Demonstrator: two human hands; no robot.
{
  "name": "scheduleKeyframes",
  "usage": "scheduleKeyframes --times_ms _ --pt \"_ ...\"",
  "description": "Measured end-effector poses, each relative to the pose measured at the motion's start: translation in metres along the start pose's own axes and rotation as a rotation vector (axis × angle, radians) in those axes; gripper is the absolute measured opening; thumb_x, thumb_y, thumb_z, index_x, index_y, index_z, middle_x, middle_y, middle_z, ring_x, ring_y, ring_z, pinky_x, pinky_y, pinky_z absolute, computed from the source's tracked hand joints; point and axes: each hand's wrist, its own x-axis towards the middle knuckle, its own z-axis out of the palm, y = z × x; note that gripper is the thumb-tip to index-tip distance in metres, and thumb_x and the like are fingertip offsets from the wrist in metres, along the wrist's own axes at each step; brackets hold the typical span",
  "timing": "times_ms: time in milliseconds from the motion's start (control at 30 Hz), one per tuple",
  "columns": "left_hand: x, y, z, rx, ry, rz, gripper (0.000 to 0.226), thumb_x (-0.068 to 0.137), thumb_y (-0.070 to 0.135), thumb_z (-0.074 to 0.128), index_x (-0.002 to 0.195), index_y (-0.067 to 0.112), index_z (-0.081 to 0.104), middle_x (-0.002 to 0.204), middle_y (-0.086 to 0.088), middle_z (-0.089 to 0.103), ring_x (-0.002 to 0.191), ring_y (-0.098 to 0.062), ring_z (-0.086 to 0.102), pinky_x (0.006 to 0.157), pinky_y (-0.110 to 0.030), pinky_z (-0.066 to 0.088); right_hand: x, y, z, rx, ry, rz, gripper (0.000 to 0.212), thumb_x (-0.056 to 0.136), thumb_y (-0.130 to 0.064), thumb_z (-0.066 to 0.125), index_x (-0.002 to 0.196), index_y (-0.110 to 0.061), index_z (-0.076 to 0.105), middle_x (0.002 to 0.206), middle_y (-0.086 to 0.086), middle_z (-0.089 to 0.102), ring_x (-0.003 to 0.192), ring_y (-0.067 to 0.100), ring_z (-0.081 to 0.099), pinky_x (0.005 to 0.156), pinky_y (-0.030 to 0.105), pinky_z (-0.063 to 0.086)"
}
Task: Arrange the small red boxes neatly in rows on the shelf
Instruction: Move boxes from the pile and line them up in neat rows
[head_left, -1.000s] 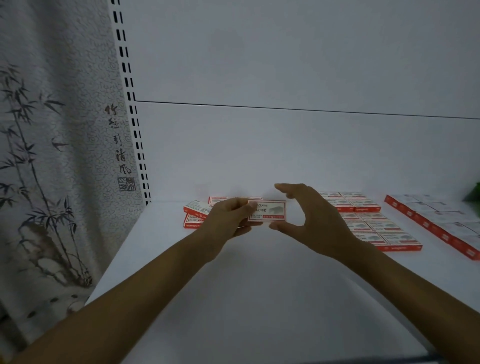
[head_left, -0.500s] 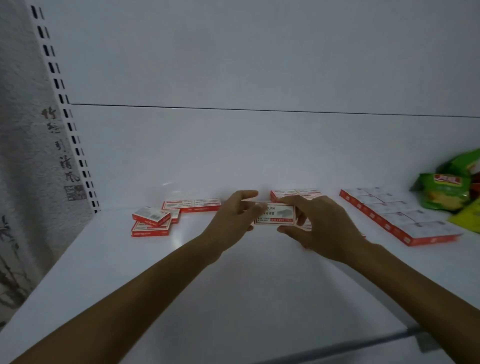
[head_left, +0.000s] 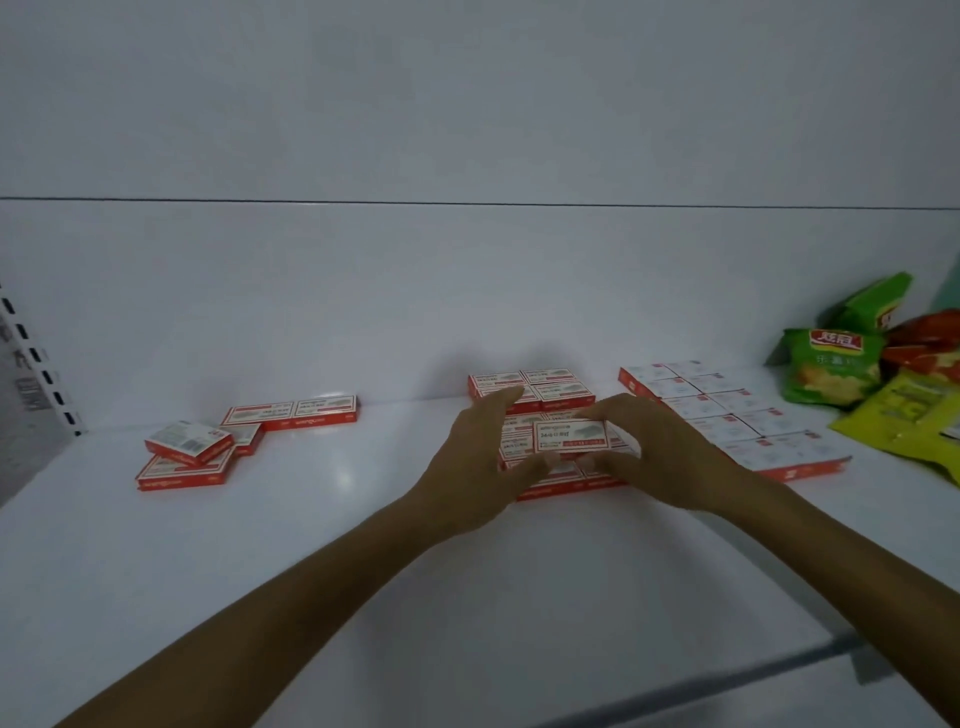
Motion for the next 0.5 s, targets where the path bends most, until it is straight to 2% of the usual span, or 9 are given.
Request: scheduleKeyframes --times_ms 67,133,233,367,500 --pt "0.004 -0.002 0.002 0.021 0.000 -0.019 0.080 0.080 0.060 0.055 0.145 0.024 0.023 0.150 0.005 0.030 0.136 -0.015 0.027 0.112 -0.039 0.027 0.005 0.000 0.003 0.012 -0.051 -0.026 0.053 0.085 -0.038 0.061 0.133 -0.025 0.044 0.138 -0.004 0.044 0.124 0.013 0.040 0.103 0.031 0.032" --pt "0.006 -0.003 0.004 0.055 0.007 -0.021 0.078 0.082 0.057 0.055 0.144 0.023 0.024 0.150 0.004 0.029 0.136 -0.015 0.026 0.111 -0.030 0.021 0.008 0.000 0.006 0.017 -0.052 -0.055 0.057 0.087 -0.039 0.059 0.138 -0.025 0.038 0.144 -0.004 0.038 0.129 0.013 0.035 0.107 0.032 0.028" --pt "0.003 -0.005 0.003 0.119 0.020 -0.003 0.073 0.084 0.046 0.059 0.144 0.022 0.024 0.150 0.004 0.029 0.135 -0.013 0.025 0.103 -0.021 0.017 0.001 -0.007 0.003 -0.162 0.024 -0.163 0.054 0.091 -0.043 0.050 0.140 -0.027 0.036 0.146 -0.007 0.037 0.132 0.011 0.033 0.110 0.031 0.020" --pt "-0.002 -0.017 0.003 0.280 0.008 0.039 0.076 0.084 0.047 0.060 0.145 0.025 0.021 0.152 0.006 0.024 0.139 -0.010 0.018 0.115 -0.033 0.021 -0.018 -0.024 -0.003 -0.247 -0.079 -0.323 0.045 0.094 -0.049 0.037 0.133 -0.029 0.046 0.136 -0.011 0.049 0.123 0.008 0.045 0.105 0.026 0.025" --pt "-0.004 -0.019 0.005 0.341 0.004 0.056 0.077 0.083 0.056 0.055 0.146 0.025 0.022 0.152 0.007 0.026 0.139 -0.010 0.022 0.112 -0.039 0.028 -0.008 -0.019 -0.001 -0.191 -0.145 -0.347 0.046 0.093 -0.047 0.039 0.135 -0.027 0.043 0.140 -0.009 0.045 0.126 0.011 0.044 0.105 0.029 0.034"
